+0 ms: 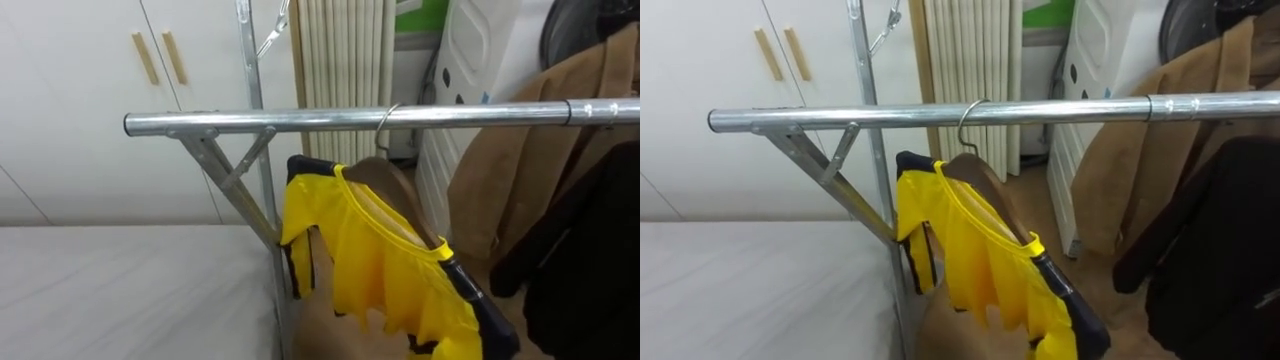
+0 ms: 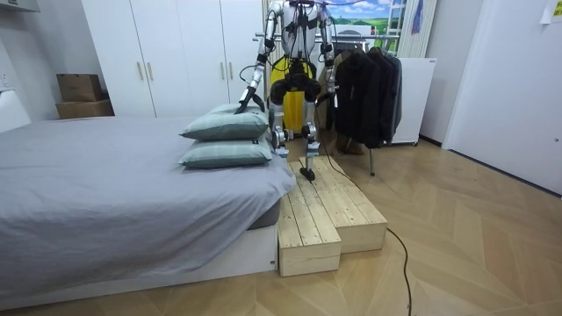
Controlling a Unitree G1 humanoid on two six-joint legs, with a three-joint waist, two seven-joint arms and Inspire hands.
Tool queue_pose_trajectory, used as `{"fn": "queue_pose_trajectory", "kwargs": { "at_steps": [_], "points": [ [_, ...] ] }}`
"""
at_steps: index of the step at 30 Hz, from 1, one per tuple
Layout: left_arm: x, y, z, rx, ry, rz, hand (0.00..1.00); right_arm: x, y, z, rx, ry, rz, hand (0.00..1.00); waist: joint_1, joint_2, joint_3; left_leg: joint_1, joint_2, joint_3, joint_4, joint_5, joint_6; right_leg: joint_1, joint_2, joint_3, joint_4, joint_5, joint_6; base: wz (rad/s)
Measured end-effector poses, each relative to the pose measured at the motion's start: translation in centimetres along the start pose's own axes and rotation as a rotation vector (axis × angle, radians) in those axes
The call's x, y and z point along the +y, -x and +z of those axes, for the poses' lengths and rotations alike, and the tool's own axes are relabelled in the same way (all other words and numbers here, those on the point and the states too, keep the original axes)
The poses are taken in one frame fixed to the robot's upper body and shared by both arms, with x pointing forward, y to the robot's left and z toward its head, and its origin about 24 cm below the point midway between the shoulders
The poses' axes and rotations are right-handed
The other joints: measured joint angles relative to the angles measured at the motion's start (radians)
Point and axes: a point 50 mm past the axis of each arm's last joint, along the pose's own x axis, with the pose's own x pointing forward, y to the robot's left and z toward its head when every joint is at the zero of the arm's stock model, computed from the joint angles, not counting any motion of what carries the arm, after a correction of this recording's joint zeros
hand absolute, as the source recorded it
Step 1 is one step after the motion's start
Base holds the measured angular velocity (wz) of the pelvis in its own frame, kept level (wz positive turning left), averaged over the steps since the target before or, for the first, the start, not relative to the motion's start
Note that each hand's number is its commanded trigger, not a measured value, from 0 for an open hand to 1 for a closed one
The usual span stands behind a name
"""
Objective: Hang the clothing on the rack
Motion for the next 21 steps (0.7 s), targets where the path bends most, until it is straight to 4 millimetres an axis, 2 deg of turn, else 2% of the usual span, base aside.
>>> {"fn": "queue_pose_trajectory", "kwargs": {
  "at_steps": [8, 11, 17, 20, 21],
  "points": [
    [0.5, 0.3, 1.4, -0.04, 0.042, 0.09, 0.0, 0.0, 0.0, 0.2, -0.014, -0.011, -0.005, 0.0, -0.002, 0.009, 0.0059, -0.006, 0.001, -0.047, 0.001, 0.004, -0.002, 0.014, -0.004, -0.037, -0.002, -0.017, -0.006, 0.17],
    [1.1, 0.6, 2.6, -0.085, 0.087, 0.15, 0.0, 0.0, 0.0, 0.2, -0.014, -0.008, -0.006, 0.0, 0.002, 0.014, 0.0078, -0.004, 0.002, -0.066, 0.001, 0.006, -0.005, 0.024, -0.005, -0.056, 0.0, -0.025, -0.007, 0.2],
    [2.2, 2.2, 6.3, -0.291, 0.22, 0.27, 0.0, 0.1, 0.0, 1.1, -0.061, 0.005, -0.002, 0.0, 0.018, 0.027, 0.01, -0.005, 0.001, -0.092, 0.005, 0.01, -0.01, 0.03, -0.008, -0.08, 0.012, -0.039, -0.016, 0.13],
    [3.5, 4.1, 9.0, -0.495, 0.313, 0.339, 0.0, 0.2, 0.0, 1.5, -0.08, 0.025, 0.008, 0.0, 0.03, 0.027, 0.0094, -0.018, -0.002, -0.121, 0.018, 0.011, -0.012, 0.029, -0.017, -0.111, 0.029, -0.053, -0.018, 0.27],
    [3.9, 5.3, 10.3, -0.616, 0.344, 0.369, 0.0, 0.1, 0.0, 1.7, -0.092, 0.03, 0.008, 0.0, 0.047, 0.029, 0.0083, -0.019, -0.002, -0.122, 0.022, 0.012, -0.013, 0.027, -0.018, -0.113, 0.037, -0.056, -0.019, 0.08]
  ]
}}
